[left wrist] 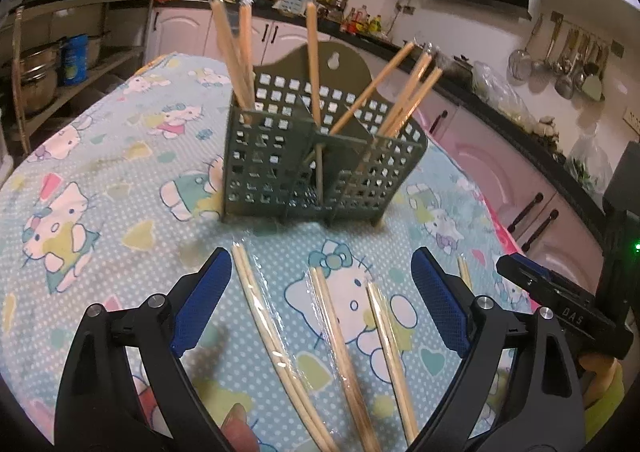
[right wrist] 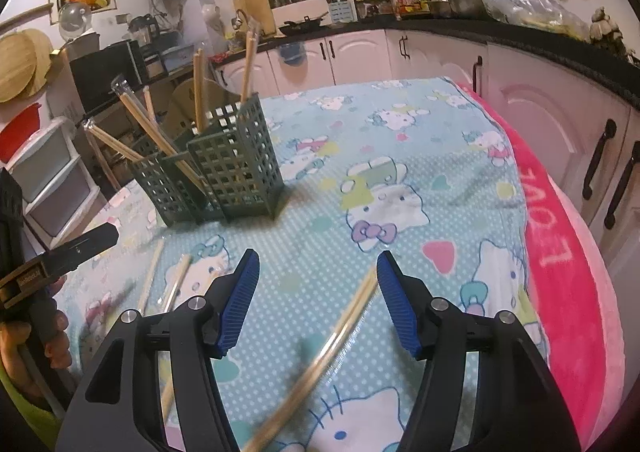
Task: Organize utensils
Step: 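Withdraw both open tools from the basket back over the remaining wrapped chopsticks, then close the left tool on a wrapped chopstick while the right tool grasps another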
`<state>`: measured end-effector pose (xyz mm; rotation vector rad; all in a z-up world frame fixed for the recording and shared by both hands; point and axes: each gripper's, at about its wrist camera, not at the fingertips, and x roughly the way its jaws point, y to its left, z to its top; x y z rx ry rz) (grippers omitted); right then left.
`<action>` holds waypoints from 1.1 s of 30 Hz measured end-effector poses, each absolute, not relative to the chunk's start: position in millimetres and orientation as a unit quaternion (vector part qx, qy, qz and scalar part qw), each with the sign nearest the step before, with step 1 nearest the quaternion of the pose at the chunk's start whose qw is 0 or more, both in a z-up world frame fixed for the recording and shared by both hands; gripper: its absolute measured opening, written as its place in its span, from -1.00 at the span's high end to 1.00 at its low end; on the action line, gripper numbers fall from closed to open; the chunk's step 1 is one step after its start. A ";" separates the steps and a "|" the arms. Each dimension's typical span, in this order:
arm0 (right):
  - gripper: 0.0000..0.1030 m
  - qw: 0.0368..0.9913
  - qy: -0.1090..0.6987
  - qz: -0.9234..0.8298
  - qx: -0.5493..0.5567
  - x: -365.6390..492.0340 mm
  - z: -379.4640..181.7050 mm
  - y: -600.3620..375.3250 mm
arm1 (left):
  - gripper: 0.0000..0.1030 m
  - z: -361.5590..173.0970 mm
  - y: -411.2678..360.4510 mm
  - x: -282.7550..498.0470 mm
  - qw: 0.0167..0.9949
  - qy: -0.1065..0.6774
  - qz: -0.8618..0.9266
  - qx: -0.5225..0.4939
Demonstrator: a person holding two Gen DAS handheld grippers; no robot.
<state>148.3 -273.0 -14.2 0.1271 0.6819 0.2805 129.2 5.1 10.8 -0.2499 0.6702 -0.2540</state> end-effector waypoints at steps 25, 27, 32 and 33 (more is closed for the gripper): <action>-0.14 0.916 0.376 0.126 0.063 143.5 -48.4 -282.7 | -0.55 -27.8 -32.2 145.6 0.900 0.397 -0.162 -0.077; -0.14 0.914 0.381 0.125 0.062 147.2 -49.7 -282.8 | -0.42 -30.1 -35.1 148.6 0.897 0.403 -0.166 -0.075; -0.14 0.908 0.396 0.119 0.066 162.4 -52.2 -283.2 | -0.15 -37.3 -41.4 155.9 0.890 0.419 -0.167 -0.060; -0.14 0.906 0.402 0.116 0.064 166.8 -52.8 -282.8 | -0.08 -39.4 -40.4 158.2 0.889 0.424 -0.162 -0.061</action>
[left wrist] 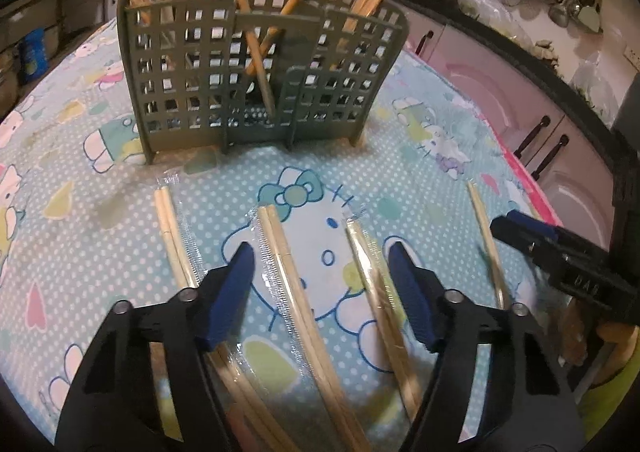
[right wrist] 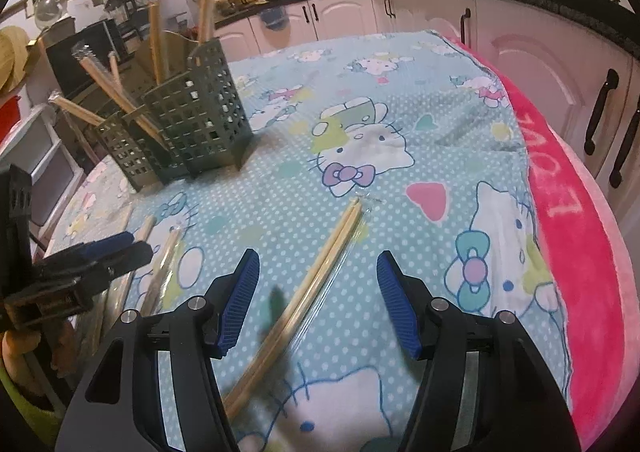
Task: Organize utensils
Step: 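Close the left tool on a wrapped chopstick while the right tool grasps another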
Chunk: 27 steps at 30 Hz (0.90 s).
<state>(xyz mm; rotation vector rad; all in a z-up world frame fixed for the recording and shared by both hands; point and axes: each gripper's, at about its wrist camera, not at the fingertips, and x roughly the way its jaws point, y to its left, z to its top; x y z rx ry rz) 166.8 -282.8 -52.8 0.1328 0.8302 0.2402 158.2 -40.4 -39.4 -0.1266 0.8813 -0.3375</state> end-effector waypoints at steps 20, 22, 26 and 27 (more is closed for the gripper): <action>-0.06 0.890 0.444 0.093 0.051 219.8 -64.7 -278.1 | 0.30 -44.1 -38.1 190.7 0.884 0.439 -0.146 -0.064; -0.05 0.889 0.447 0.090 0.042 224.1 -66.1 -275.4 | 0.32 -44.7 -41.2 193.7 0.885 0.439 -0.143 -0.060; 0.07 0.891 0.447 0.078 0.013 231.0 -67.9 -267.2 | 0.42 -45.5 -44.3 198.0 0.886 0.439 -0.136 -0.058; 0.11 0.892 0.446 0.077 0.006 232.1 -68.3 -265.3 | 0.46 -45.6 -43.1 198.7 0.886 0.440 -0.135 -0.059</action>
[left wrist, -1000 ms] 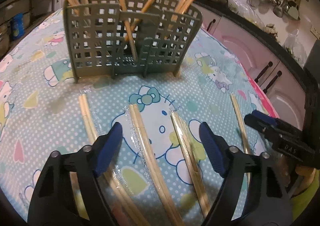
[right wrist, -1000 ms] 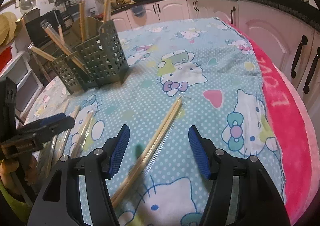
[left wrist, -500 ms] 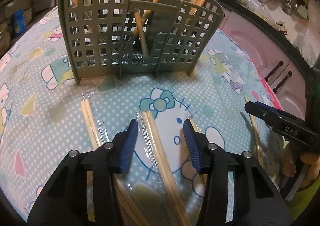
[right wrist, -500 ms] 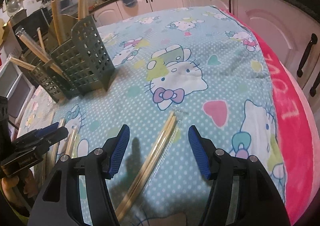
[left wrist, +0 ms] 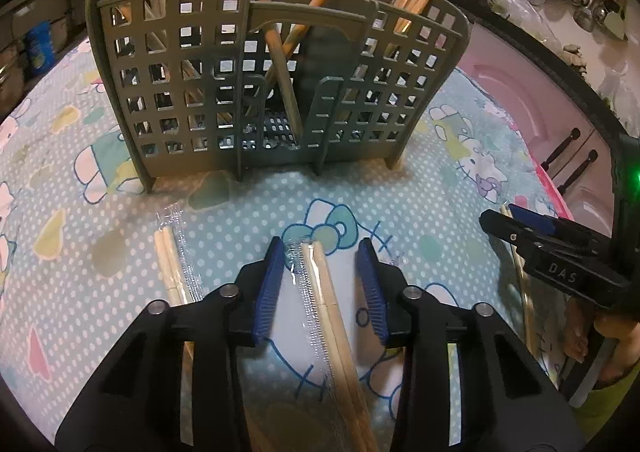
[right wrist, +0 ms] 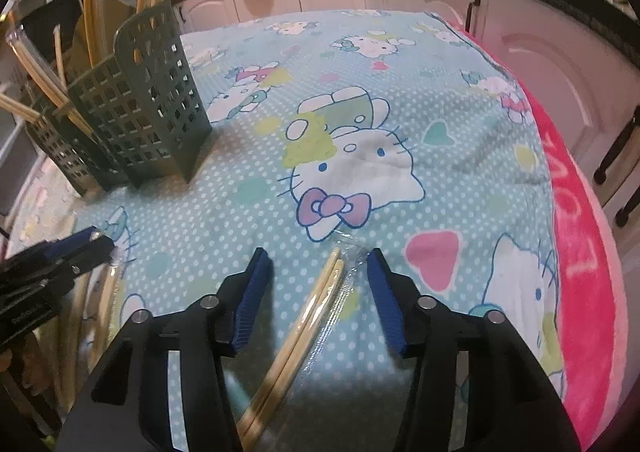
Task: Organize utensils
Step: 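Close the left tool on a wrapped chopstick while the right tool grasps another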
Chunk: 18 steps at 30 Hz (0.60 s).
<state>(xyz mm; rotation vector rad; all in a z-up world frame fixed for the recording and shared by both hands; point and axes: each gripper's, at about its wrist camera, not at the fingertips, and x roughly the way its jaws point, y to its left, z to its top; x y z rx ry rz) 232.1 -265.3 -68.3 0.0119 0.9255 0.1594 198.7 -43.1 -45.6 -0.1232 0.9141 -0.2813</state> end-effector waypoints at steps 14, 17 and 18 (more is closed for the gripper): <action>0.83 0.891 0.438 0.102 0.065 233.1 -62.1 -287.2 | 0.87 -41.3 -27.9 193.6 0.887 0.434 -0.137 -0.081; 0.85 0.891 0.432 0.112 0.076 226.8 -54.3 -290.2 | 0.95 -36.4 -26.0 187.2 0.887 0.429 -0.146 -0.091; 0.85 0.894 0.427 0.115 0.077 223.5 -49.7 -290.0 | 0.95 -33.9 -25.9 184.7 0.888 0.425 -0.149 -0.092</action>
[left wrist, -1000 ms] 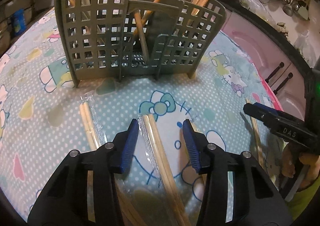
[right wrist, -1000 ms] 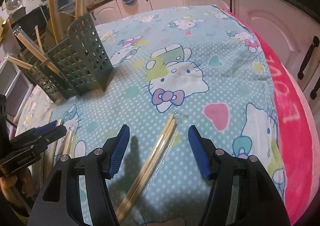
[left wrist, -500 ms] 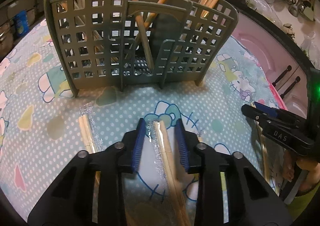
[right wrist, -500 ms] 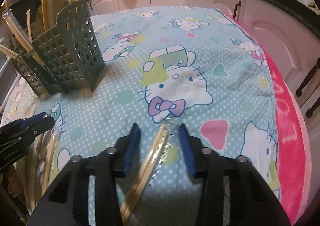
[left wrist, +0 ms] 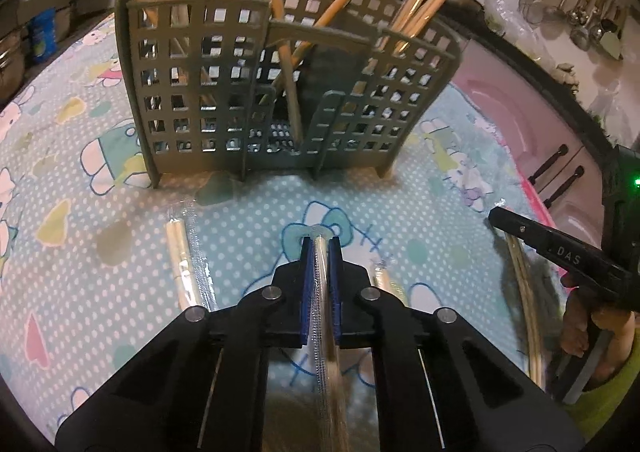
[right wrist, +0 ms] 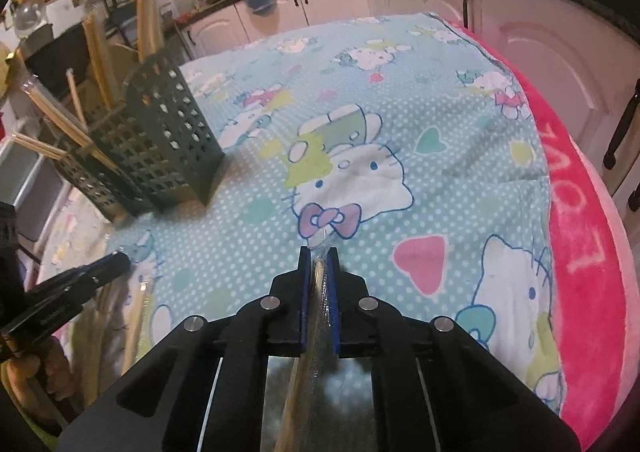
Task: Organize utensils
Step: 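Close the left tool on a wrapped chopstick while the right tool grasps another, then lift both held chopsticks up and carry them over the basket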
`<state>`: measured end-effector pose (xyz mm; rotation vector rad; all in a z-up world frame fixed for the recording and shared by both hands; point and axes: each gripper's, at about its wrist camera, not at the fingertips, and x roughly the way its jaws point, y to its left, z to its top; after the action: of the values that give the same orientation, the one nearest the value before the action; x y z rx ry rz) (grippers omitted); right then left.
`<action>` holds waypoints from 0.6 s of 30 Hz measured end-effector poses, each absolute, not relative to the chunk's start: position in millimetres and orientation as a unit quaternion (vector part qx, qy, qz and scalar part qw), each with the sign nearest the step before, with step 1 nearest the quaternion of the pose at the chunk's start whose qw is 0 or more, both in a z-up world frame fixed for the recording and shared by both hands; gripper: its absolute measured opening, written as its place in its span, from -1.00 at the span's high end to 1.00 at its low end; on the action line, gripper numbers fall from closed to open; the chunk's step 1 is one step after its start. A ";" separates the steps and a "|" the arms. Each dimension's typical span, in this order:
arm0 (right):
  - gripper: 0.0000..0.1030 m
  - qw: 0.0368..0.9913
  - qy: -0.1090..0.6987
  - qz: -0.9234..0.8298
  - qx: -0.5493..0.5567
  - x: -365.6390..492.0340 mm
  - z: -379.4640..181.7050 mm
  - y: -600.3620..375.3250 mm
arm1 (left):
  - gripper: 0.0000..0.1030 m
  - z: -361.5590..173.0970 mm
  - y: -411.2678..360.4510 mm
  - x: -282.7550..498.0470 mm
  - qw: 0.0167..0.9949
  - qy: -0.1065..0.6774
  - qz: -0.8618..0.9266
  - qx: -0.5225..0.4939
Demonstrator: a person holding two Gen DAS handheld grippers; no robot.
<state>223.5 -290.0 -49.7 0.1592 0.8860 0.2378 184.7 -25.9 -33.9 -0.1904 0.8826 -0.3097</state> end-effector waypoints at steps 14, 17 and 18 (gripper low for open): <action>0.87 0.917 0.368 0.147 0.057 190.4 11.4 -273.2 | 0.98 18.9 -4.3 158.0 0.910 0.363 -0.162 -0.121; 0.87 0.921 0.353 0.154 0.053 183.3 24.9 -266.3 | 0.98 32.2 0.3 155.5 0.914 0.348 -0.162 -0.130; 0.87 0.923 0.347 0.157 0.051 180.9 30.0 -263.7 | 0.98 36.8 2.8 154.3 0.916 0.343 -0.161 -0.132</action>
<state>180.9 -263.7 30.0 0.1037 0.7124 0.3229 154.3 2.8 36.8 -0.2719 0.7059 -0.3313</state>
